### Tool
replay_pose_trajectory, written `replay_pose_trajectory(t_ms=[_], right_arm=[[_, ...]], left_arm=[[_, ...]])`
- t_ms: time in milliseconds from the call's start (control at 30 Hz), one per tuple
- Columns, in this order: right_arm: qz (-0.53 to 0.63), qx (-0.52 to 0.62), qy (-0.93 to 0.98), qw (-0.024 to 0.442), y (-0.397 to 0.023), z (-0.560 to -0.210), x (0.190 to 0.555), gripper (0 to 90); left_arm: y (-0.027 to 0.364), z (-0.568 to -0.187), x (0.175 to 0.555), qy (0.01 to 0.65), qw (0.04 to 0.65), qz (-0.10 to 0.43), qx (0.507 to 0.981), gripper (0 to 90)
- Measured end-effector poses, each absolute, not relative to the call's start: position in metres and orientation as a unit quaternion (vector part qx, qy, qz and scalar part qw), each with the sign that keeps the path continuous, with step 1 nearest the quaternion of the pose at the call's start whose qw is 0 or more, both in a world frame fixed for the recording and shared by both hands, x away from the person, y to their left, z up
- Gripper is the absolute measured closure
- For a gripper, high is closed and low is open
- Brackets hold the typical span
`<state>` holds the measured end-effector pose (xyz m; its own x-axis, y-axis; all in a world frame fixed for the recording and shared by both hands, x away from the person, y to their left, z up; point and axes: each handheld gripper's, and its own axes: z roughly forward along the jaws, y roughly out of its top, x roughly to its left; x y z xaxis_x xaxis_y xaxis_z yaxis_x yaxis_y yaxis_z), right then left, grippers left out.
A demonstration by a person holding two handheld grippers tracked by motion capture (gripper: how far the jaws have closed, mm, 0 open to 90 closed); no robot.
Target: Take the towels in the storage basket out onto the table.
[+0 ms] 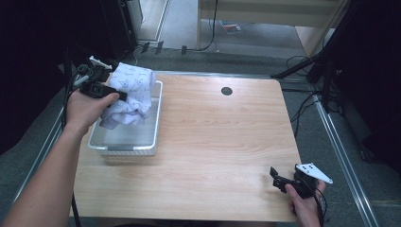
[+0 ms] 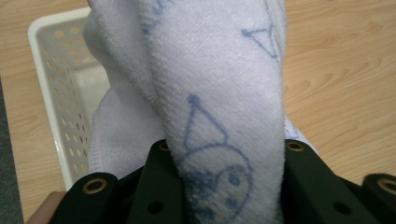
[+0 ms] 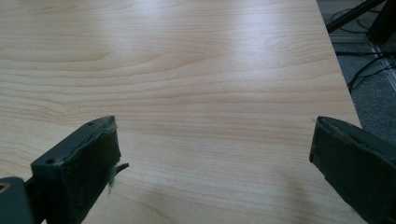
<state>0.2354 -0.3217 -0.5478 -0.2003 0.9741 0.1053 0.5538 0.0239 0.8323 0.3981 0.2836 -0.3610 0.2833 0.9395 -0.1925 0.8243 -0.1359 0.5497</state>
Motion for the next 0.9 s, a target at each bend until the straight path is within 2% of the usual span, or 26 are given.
replay_pose_trajectory(t_ms=[900], right_arm=[[0.395,0.571,0.666,0.273,-0.32,-0.548,0.235,0.8]], left_arm=[[0.227,-0.329,0.4,0.55,0.304,0.103,0.771,73.4]])
